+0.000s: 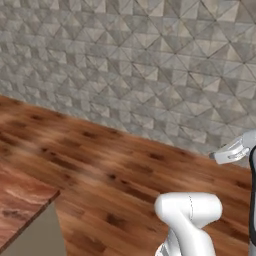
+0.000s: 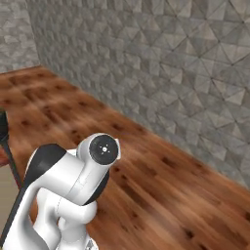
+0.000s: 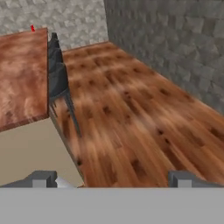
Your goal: Four empty soda cans are scattered around the kitchen. Gather all the cans and cluster them next to the stove for recycling.
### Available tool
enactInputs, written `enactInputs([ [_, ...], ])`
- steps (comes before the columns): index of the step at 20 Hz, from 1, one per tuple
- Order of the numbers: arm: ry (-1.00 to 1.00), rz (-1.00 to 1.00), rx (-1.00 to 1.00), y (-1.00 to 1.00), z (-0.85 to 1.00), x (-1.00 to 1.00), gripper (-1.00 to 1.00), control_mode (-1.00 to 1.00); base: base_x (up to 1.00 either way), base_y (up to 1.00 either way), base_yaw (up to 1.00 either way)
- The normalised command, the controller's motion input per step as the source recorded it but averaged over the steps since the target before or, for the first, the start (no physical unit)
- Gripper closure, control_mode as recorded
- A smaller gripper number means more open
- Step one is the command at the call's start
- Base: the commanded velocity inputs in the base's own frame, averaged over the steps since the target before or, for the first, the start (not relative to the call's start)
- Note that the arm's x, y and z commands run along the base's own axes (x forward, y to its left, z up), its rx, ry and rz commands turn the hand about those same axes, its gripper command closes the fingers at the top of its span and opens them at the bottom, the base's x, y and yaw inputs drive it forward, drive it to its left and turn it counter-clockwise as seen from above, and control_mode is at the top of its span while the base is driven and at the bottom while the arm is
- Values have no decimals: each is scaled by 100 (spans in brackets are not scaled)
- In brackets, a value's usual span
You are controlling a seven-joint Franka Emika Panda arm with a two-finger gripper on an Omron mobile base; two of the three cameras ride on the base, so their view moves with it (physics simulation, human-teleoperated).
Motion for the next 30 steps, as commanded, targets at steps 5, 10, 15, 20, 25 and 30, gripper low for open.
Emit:
enactInputs([
  [5,0,0,0,0,0,0,-100,100,10,0,50],
  [10,0,0,0,0,0,0,-100,100,9,0,50],
  [15,0,0,0,0,0,0,-100,100,3,0,49],
  [20,0,0,0,0,0,0,-100,100,6,-6,42],
  [25,0,0,0,0,0,0,-100,100,16,-20,24],
  [30,0,0,0,0,0,0,-100,100,18,-58,7],
])
